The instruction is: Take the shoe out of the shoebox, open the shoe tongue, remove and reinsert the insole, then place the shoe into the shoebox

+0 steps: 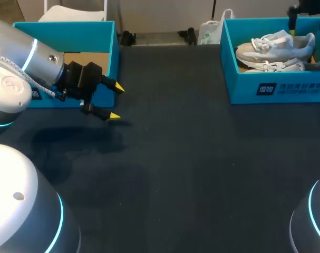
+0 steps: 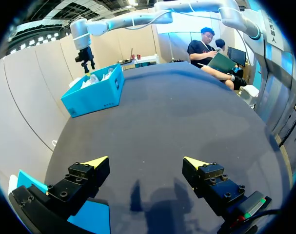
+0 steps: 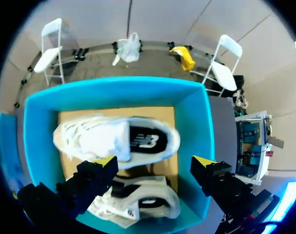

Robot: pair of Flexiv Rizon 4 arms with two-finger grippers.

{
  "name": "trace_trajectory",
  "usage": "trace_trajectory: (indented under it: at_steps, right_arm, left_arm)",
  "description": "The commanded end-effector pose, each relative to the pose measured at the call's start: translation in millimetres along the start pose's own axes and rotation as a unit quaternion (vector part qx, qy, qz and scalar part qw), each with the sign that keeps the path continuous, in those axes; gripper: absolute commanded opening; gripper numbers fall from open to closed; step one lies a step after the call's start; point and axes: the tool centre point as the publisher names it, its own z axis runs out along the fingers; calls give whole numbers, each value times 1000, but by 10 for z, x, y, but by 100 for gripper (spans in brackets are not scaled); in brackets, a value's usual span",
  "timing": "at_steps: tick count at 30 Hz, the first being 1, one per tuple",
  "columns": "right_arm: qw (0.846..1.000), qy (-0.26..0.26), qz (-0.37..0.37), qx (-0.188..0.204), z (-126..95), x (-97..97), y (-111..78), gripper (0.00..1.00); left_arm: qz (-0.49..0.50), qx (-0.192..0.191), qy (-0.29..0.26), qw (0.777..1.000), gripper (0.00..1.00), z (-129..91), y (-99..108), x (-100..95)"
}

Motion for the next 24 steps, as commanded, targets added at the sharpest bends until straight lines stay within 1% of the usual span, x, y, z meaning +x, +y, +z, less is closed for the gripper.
trace_trajectory:
  at_steps: [1, 7, 13, 14, 15, 16, 17, 18, 19, 20, 21, 22, 23, 24]
  right_arm:
    - [1000, 10, -14, -16, -275, 74, -295, 100]
    - [999, 27, -20, -14, -567, 300, -508, 100]
    - [999, 33, -2, -1, -723, 502, -743, 100]
    - [999, 43, 0, 6, -776, 567, -822, 100]
    - [999, 41, 4, 8, -811, 600, -865, 100]
    - [999, 41, 4, 8, -811, 600, -865, 100]
    - [999, 41, 4, 8, -811, 600, -865, 100]
    - [999, 41, 4, 8, -811, 600, -865, 100]
    - [999, 41, 4, 8, -811, 600, -865, 100]
    - [999, 41, 4, 8, -811, 600, -865, 100]
    - [999, 41, 4, 8, -811, 600, -865, 100]
    - [999, 41, 4, 8, -811, 600, -865, 100]
    - [999, 41, 4, 8, -811, 600, -865, 100]
    - [999, 41, 4, 8, -811, 600, -865, 100]
  left_arm:
    - [1, 0, 0, 1000, 100, -8, 0, 3]
    - [1, 0, 0, 1000, 100, -8, 0, 3]
    - [1, 0, 0, 1000, 100, -8, 0, 3]
    - [1, 0, 0, 1000, 100, -8, 0, 3]
    - [-17, -8, -8, 1000, 100, -32, -26, -16]
    - [-39, -22, -14, 999, 100, -48, -50, -44]
    - [-56, -26, -27, 998, 100, -78, -72, -61]
    - [-84, -44, -35, 995, 100, -100, -98, -91]
    - [-98, -40, -43, 993, 100, -139, -112, -109]
    - [-120, -54, -59, 990, 100, -170, -133, -131]
    - [-130, -52, -66, 988, 100, -213, -149, -140]
    - [-142, -58, -70, 986, 100, -247, -162, -152]
    - [-157, -69, -84, 982, 100, -273, -178, -165]
    - [-172, -90, -100, 976, 100, -281, -200, -188]
